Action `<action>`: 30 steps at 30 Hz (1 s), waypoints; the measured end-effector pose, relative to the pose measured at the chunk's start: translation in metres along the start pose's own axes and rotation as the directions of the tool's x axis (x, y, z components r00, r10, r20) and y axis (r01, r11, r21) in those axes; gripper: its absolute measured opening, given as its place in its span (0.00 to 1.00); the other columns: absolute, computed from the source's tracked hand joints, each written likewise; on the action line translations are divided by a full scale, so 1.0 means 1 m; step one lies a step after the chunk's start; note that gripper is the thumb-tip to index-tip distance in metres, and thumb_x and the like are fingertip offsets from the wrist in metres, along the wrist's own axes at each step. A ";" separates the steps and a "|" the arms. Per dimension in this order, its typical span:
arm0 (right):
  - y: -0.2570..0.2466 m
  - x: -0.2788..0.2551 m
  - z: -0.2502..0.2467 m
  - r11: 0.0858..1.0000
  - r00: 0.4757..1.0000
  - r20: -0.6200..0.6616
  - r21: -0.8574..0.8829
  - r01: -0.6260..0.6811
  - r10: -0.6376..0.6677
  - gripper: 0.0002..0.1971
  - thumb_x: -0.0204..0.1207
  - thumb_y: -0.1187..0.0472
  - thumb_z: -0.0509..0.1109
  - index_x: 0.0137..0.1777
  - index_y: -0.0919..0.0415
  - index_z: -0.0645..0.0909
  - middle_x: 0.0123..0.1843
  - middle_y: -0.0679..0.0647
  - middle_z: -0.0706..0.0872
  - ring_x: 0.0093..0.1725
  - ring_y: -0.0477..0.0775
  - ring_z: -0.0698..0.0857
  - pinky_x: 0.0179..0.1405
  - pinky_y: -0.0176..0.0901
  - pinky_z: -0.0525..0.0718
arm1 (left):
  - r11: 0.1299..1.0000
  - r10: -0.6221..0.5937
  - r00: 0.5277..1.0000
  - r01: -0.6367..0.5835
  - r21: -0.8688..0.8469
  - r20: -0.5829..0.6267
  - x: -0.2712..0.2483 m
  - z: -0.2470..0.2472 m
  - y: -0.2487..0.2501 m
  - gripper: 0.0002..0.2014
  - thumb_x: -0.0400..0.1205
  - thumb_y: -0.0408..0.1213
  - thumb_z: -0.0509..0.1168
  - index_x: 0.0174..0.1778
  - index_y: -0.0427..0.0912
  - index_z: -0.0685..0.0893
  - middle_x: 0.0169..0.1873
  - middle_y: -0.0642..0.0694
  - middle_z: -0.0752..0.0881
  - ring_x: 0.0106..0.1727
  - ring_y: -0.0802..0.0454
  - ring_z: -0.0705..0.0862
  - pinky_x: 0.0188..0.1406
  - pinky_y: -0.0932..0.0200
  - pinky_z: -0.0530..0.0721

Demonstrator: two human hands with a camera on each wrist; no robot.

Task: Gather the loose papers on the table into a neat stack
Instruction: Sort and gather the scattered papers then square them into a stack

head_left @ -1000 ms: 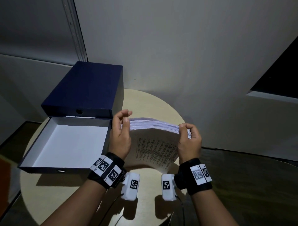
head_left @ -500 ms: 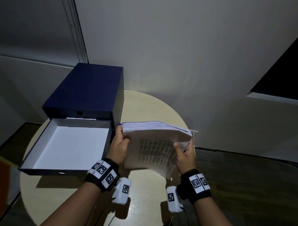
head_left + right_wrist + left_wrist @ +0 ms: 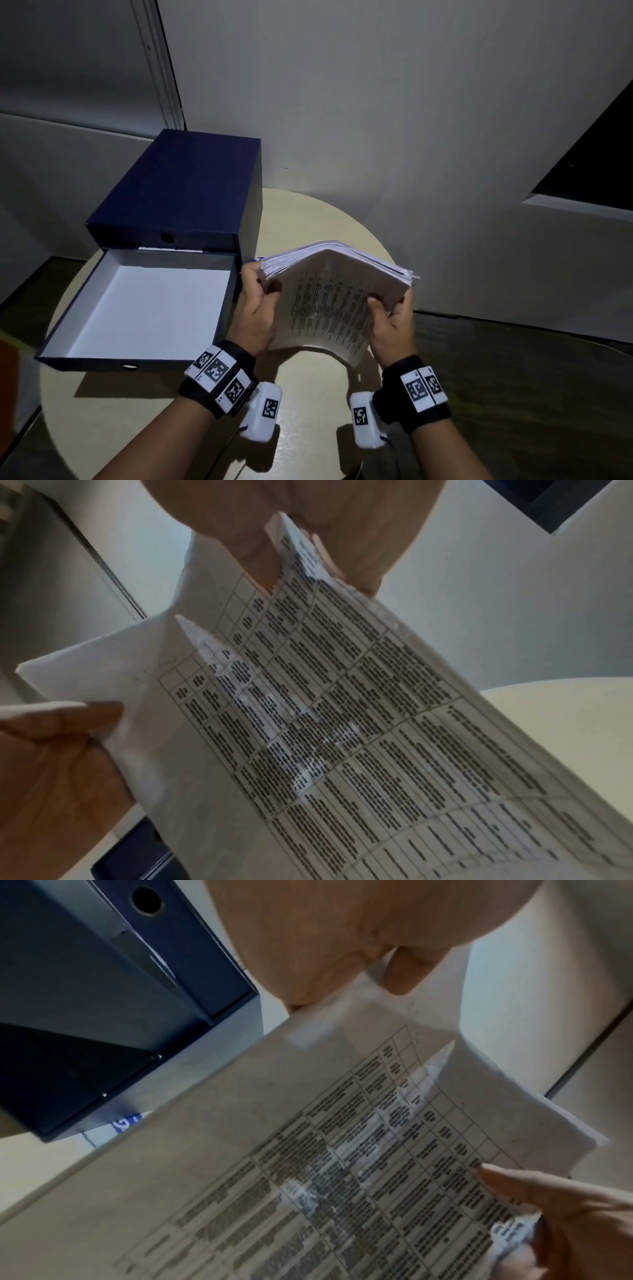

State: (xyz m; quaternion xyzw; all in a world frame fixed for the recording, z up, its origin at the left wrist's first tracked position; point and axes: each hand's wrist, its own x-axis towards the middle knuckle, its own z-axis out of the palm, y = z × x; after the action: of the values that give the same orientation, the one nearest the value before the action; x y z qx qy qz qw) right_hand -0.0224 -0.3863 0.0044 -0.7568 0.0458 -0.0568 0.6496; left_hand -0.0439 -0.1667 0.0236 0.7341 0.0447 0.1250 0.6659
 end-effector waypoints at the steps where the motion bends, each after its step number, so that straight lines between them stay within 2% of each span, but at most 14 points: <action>1: 0.001 -0.002 0.002 0.999 1.000 0.017 -0.039 0.003 -0.002 0.26 0.83 0.64 0.65 0.77 0.47 0.62 0.57 0.43 0.84 0.56 0.35 0.84 0.57 0.44 0.84 | 1.000 -0.021 1.000 0.021 -0.010 -0.001 -0.001 0.001 0.000 0.14 0.81 0.31 0.58 0.59 0.52 0.69 0.58 0.48 0.84 0.60 0.53 0.83 0.61 0.46 0.81; 3: 0.005 -0.006 0.005 0.993 0.998 0.063 -0.122 0.004 0.003 0.27 0.84 0.65 0.64 0.79 0.50 0.60 0.56 0.37 0.82 0.52 0.26 0.82 0.57 0.38 0.84 | 0.997 -0.076 0.997 0.077 -0.020 0.030 -0.003 0.001 -0.005 0.15 0.84 0.29 0.59 0.57 0.56 0.69 0.57 0.55 0.84 0.57 0.65 0.84 0.61 0.49 0.79; 4: 0.005 -0.008 0.006 0.990 0.997 0.076 -0.140 -0.007 0.018 0.27 0.84 0.65 0.64 0.80 0.52 0.60 0.56 0.35 0.81 0.53 0.26 0.81 0.60 0.40 0.83 | 0.996 -0.085 0.995 0.087 -0.031 0.043 -0.003 0.001 -0.008 0.14 0.84 0.31 0.60 0.57 0.56 0.69 0.56 0.55 0.84 0.56 0.64 0.85 0.62 0.47 0.79; 6: -0.001 -0.006 0.003 0.991 0.997 0.072 -0.131 0.005 0.005 0.25 0.83 0.65 0.66 0.76 0.49 0.65 0.56 0.35 0.82 0.57 0.31 0.81 0.59 0.40 0.84 | 0.999 -0.034 0.999 0.034 -0.038 0.010 -0.002 0.000 -0.004 0.13 0.79 0.43 0.64 0.58 0.53 0.71 0.55 0.49 0.84 0.59 0.54 0.84 0.64 0.44 0.80; 8: -0.012 -0.002 0.001 0.998 0.998 0.026 -0.041 0.050 -0.049 0.21 0.79 0.60 0.71 0.66 0.41 0.69 0.55 0.41 0.85 0.56 0.39 0.85 0.52 0.37 0.85 | 0.997 0.045 0.998 -0.048 -0.065 -0.047 0.001 0.000 0.007 0.18 0.76 0.52 0.64 0.58 0.51 0.73 0.52 0.50 0.84 0.56 0.54 0.84 0.60 0.56 0.81; 9: -0.019 0.001 0.000 0.996 0.996 -0.011 -0.004 0.090 -0.090 0.18 0.76 0.54 0.73 0.62 0.41 0.72 0.55 0.46 0.86 0.55 0.45 0.86 0.51 0.42 0.87 | 0.994 0.079 0.994 -0.084 -0.071 -0.076 0.004 0.001 0.015 0.17 0.76 0.54 0.64 0.57 0.51 0.74 0.52 0.52 0.84 0.55 0.55 0.84 0.57 0.59 0.80; 10: -0.027 0.004 0.001 0.991 0.990 -0.056 0.019 0.131 -0.130 0.16 0.74 0.48 0.73 0.60 0.43 0.75 0.56 0.49 0.86 0.55 0.51 0.87 0.51 0.49 0.88 | 0.991 0.095 0.990 -0.103 -0.079 -0.102 0.008 0.002 0.022 0.16 0.77 0.55 0.63 0.56 0.52 0.75 0.52 0.51 0.86 0.56 0.53 0.84 0.57 0.58 0.80; 12: -0.037 0.012 0.005 0.982 0.975 -0.147 0.063 0.176 -0.165 0.13 0.73 0.41 0.71 0.53 0.44 0.80 0.55 0.52 0.86 0.56 0.60 0.86 0.54 0.60 0.86 | 0.988 0.088 0.987 -0.103 -0.111 -0.137 0.015 0.005 0.029 0.12 0.80 0.53 0.62 0.53 0.52 0.77 0.52 0.48 0.90 0.58 0.47 0.85 0.61 0.47 0.81; 15: -0.045 0.019 0.013 0.989 0.966 -0.234 0.077 0.127 -0.105 0.10 0.73 0.41 0.69 0.43 0.46 0.82 0.46 0.47 0.88 0.51 0.56 0.86 0.53 0.58 0.85 | 0.993 0.018 0.985 -0.038 -0.111 -0.174 0.022 0.008 0.027 0.07 0.83 0.47 0.58 0.53 0.53 0.80 0.50 0.49 0.92 0.59 0.48 0.86 0.66 0.37 0.79; 17: -0.046 0.019 0.016 0.994 0.962 -0.261 0.058 0.097 -0.079 0.08 0.74 0.44 0.69 0.40 0.46 0.82 0.43 0.45 0.88 0.48 0.53 0.86 0.53 0.57 0.87 | 0.995 0.002 0.986 -0.019 -0.099 -0.169 0.022 0.011 0.028 0.09 0.85 0.42 0.55 0.55 0.53 0.81 0.53 0.52 0.92 0.63 0.51 0.85 0.70 0.37 0.77; 21: -0.048 0.020 0.017 0.996 0.959 -0.276 0.053 0.072 -0.054 0.09 0.71 0.43 0.67 0.40 0.46 0.83 0.42 0.44 0.88 0.49 0.55 0.87 0.54 0.65 0.87 | 0.997 0.026 0.987 -0.038 -0.072 -0.159 0.021 0.013 0.032 0.10 0.88 0.37 0.53 0.57 0.52 0.78 0.56 0.56 0.91 0.67 0.58 0.82 0.75 0.43 0.72; 25: -0.050 0.019 0.014 0.989 0.968 -0.218 0.052 0.138 -0.124 0.08 0.72 0.45 0.69 0.49 0.45 0.82 0.50 0.47 0.88 0.55 0.56 0.86 0.58 0.68 0.85 | 0.991 0.053 0.989 -0.069 -0.115 -0.136 0.021 0.009 0.031 0.09 0.87 0.42 0.54 0.61 0.53 0.74 0.60 0.55 0.89 0.70 0.55 0.80 0.75 0.41 0.72; 28: -0.036 0.011 0.004 0.981 0.982 -0.095 0.091 0.172 -0.163 0.21 0.73 0.51 0.74 0.65 0.43 0.73 0.64 0.52 0.84 0.66 0.59 0.83 0.67 0.67 0.81 | 0.971 0.119 0.992 -0.127 -0.201 -0.051 0.014 -0.003 0.016 0.27 0.77 0.47 0.65 0.70 0.48 0.65 0.68 0.45 0.82 0.71 0.52 0.79 0.71 0.52 0.76; 30: -0.021 0.000 -0.001 0.994 0.995 0.006 0.042 0.098 -0.099 0.26 0.78 0.61 0.72 0.69 0.37 0.67 0.66 0.49 0.82 0.67 0.50 0.82 0.70 0.63 0.80 | 0.988 0.040 0.999 -0.036 -0.147 0.026 0.005 -0.010 -0.002 0.34 0.72 0.44 0.69 0.73 0.46 0.63 0.68 0.43 0.80 0.70 0.50 0.80 0.69 0.55 0.79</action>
State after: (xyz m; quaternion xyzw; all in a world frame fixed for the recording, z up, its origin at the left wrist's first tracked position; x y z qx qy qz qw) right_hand -0.0230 -0.3843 0.0250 -0.7446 0.0044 -0.0865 0.6618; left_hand -0.0414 -0.1558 0.0234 0.6857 0.0117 0.1300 0.7161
